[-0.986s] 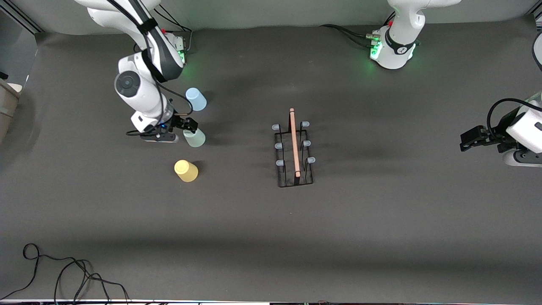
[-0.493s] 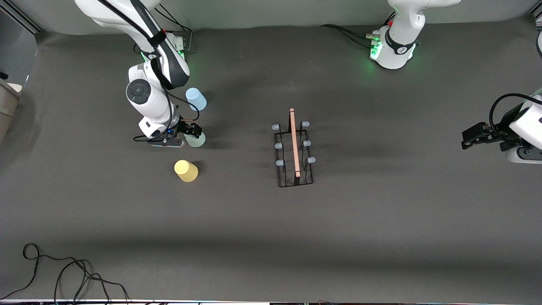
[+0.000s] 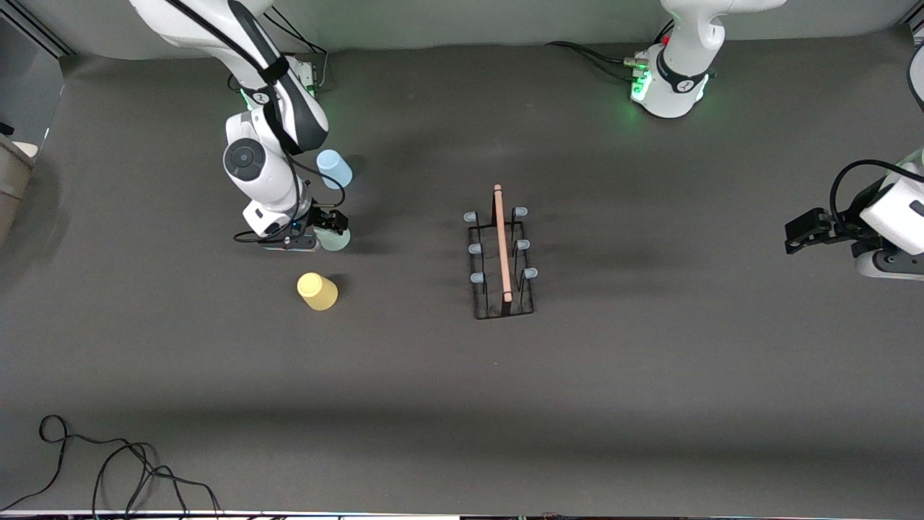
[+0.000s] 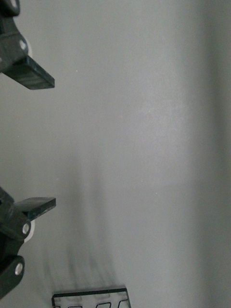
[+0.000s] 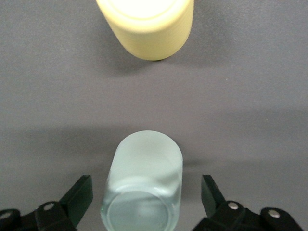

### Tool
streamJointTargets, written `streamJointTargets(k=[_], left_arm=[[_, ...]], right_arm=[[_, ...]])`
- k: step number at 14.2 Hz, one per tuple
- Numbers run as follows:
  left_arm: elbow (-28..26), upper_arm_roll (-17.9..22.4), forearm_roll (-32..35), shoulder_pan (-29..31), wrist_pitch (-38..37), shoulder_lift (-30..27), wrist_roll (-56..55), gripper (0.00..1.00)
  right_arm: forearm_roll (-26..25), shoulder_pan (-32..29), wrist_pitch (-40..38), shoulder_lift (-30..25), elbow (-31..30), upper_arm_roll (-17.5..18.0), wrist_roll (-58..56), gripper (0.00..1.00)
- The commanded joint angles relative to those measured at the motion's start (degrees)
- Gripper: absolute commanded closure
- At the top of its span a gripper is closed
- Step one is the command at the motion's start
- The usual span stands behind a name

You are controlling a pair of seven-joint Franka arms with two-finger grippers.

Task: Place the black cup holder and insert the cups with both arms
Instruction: 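Lower the right gripper over the pale green cup and grasp it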

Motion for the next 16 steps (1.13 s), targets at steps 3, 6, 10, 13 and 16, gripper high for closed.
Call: streamJointTargets(k=[3, 6, 10, 13, 16], left_arm=[[2.1, 0.3, 1.6, -0.4, -2.5, 0.0, 0.8, 0.0], [3.4, 0.3, 1.3, -1.0, -2.4, 0.6, 0.0, 0.0], [3.2, 0.1, 1.2, -1.0, -1.8, 0.9, -2.1, 0.0], [3.5, 0.4, -2.7, -0.3, -2.5, 0.9, -2.2, 0.0], [3.6, 1.3, -3.4, 0.3, -5.4, 0.3, -3.3, 0.0]], right_arm=[[6.7, 3.0, 0.3, 0.9, 1.0, -0.3, 0.0, 0.12], [6.7, 3.0, 0.3, 1.3, 1.0, -0.3, -0.2, 0.31], [6.8, 3.0, -0.3, 0.7, 1.2, -0.4, -0.4, 0.72], [6.9, 3.1, -5.6, -2.7, 3.7, -0.8, 0.8, 0.86], [6.9, 3.1, -14.7, -6.3, 8.3, -0.8, 2.9, 0.93]])
